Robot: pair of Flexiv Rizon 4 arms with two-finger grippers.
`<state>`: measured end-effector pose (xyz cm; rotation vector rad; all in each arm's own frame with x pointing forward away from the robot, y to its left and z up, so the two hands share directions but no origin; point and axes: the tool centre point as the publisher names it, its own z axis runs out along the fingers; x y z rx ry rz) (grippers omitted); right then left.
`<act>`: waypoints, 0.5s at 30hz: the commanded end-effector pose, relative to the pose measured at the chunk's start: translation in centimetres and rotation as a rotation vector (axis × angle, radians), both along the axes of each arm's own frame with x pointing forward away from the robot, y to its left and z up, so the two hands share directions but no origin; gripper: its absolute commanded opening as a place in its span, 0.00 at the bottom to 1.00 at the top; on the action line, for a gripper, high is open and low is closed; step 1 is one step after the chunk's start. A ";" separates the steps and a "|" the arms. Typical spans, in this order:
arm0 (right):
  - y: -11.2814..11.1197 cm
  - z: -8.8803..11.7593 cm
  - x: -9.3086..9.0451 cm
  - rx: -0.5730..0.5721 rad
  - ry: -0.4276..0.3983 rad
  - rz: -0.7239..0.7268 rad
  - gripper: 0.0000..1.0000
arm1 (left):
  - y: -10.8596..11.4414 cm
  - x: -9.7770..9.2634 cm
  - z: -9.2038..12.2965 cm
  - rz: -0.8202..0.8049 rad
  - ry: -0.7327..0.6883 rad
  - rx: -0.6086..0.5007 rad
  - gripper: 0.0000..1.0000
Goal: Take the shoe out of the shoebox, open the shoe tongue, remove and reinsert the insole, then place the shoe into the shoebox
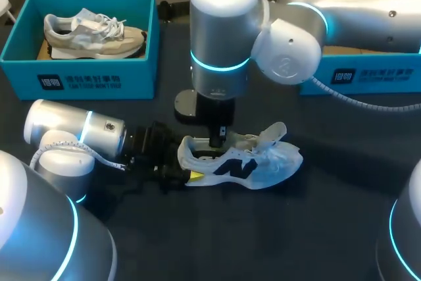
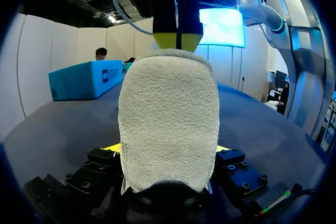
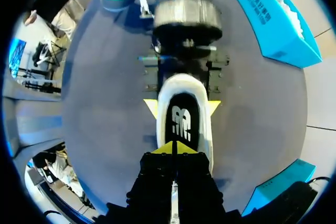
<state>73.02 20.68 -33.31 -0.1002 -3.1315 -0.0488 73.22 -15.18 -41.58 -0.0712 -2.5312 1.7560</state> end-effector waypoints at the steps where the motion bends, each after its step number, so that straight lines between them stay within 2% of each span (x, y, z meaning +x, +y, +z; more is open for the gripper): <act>1: 0.1 -1.1 0.6 -0.004 0.005 0.004 0.00 | -0.1 -0.1 -0.3 0.001 -0.001 0.001 0.00; 10: -0.6 -2.1 1.2 -0.025 -0.002 0.018 0.00 | -0.1 -0.1 -0.3 0.001 -0.001 0.001 0.00; 15: -0.6 -2.8 1.9 -0.021 -0.041 0.031 0.00 | -0.1 -0.1 -0.3 0.001 -0.001 0.001 0.00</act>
